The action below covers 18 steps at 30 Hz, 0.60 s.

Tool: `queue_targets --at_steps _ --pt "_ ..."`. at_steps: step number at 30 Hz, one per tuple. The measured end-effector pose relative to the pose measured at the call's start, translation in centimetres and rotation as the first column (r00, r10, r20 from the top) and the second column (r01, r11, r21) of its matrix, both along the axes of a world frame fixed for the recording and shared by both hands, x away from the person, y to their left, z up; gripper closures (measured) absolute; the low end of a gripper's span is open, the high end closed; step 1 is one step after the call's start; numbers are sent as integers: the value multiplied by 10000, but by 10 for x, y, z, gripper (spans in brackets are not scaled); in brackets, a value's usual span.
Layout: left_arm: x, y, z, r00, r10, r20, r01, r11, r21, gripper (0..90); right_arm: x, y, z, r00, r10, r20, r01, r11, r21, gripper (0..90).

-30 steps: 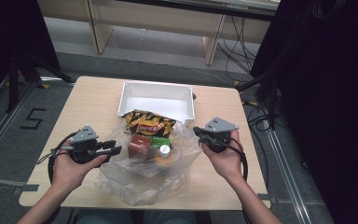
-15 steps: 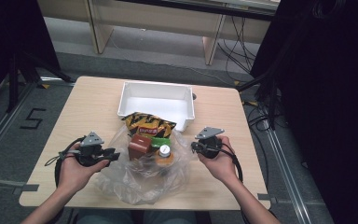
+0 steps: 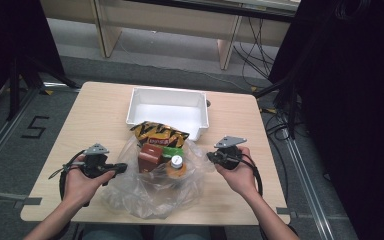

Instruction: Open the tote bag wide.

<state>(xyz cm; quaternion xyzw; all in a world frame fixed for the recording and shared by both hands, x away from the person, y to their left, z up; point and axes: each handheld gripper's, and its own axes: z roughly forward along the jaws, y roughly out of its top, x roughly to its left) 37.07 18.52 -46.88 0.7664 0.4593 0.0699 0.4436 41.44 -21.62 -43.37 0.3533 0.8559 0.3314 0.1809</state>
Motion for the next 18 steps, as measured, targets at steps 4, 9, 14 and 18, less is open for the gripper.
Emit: queue_targets --at_steps 4,9,14,18 --pt "-4 1 -2 9999 -148 -75 150 9993 342 894 -5 -2 2 9999 -79 69 78 9997 239 900" --pt "-5 -1 -3 9998 -71 -176 78 9991 415 897 -5 1 -3 10000 18 27 -18 10000 6 900" --pt "-5 -2 -3 9992 -369 -179 386 9934 1077 899 -3 1 -8 10000 24 -5 -24 9999 -167 900" --pt "-5 -6 -6 9992 -364 -135 380 9874 1536 899 -2 -1 -13 9981 32 -617 -70 9980 -621 900"
